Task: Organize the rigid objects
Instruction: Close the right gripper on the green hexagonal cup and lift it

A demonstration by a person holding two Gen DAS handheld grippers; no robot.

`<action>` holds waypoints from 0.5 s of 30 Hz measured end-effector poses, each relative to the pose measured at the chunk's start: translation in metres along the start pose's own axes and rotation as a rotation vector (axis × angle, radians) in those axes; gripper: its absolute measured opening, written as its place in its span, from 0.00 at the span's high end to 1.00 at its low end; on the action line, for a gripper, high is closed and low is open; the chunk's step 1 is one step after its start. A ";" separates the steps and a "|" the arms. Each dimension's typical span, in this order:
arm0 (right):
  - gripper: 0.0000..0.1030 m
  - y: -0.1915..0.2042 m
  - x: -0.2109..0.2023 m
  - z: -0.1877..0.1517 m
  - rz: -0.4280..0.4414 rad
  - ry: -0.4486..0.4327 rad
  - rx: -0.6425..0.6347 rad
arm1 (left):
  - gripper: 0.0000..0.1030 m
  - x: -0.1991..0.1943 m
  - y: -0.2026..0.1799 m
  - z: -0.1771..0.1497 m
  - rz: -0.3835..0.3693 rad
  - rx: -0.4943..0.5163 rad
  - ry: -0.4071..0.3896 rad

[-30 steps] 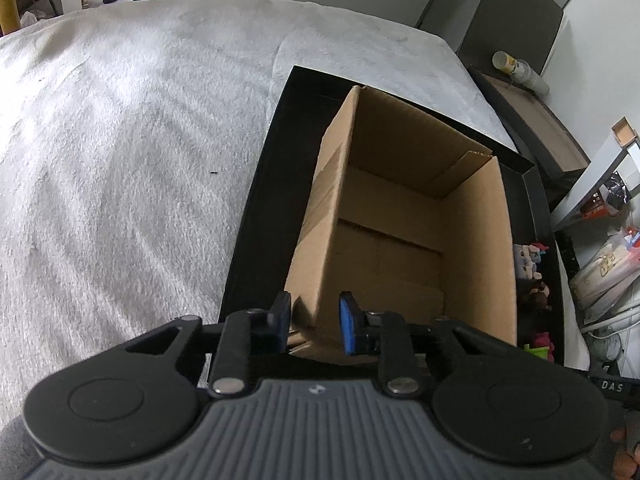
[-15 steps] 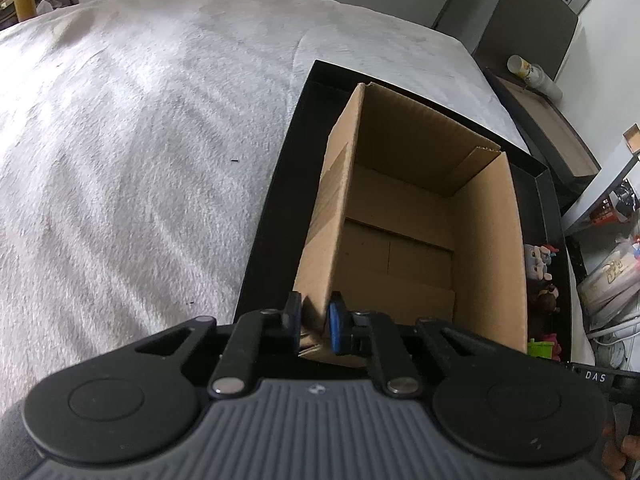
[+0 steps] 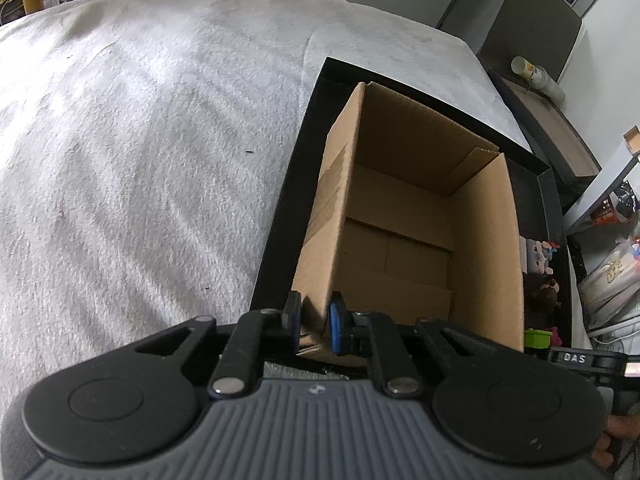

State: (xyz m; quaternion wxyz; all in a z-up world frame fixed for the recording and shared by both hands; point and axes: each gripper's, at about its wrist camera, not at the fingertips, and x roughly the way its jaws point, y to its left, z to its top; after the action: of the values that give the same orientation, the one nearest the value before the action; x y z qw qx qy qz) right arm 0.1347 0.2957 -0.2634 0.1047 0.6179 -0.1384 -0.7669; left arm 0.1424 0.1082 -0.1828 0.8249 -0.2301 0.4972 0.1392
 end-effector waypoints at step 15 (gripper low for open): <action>0.51 0.005 -0.034 0.004 0.048 -0.065 0.031 | 0.87 -0.002 0.003 -0.004 0.004 -0.025 -0.020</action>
State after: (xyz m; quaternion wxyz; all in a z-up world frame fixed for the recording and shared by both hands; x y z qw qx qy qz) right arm 0.1382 0.3027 -0.2299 0.1090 0.5905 -0.1683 -0.7817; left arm 0.1373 0.1083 -0.1837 0.8266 -0.2379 0.4877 0.1493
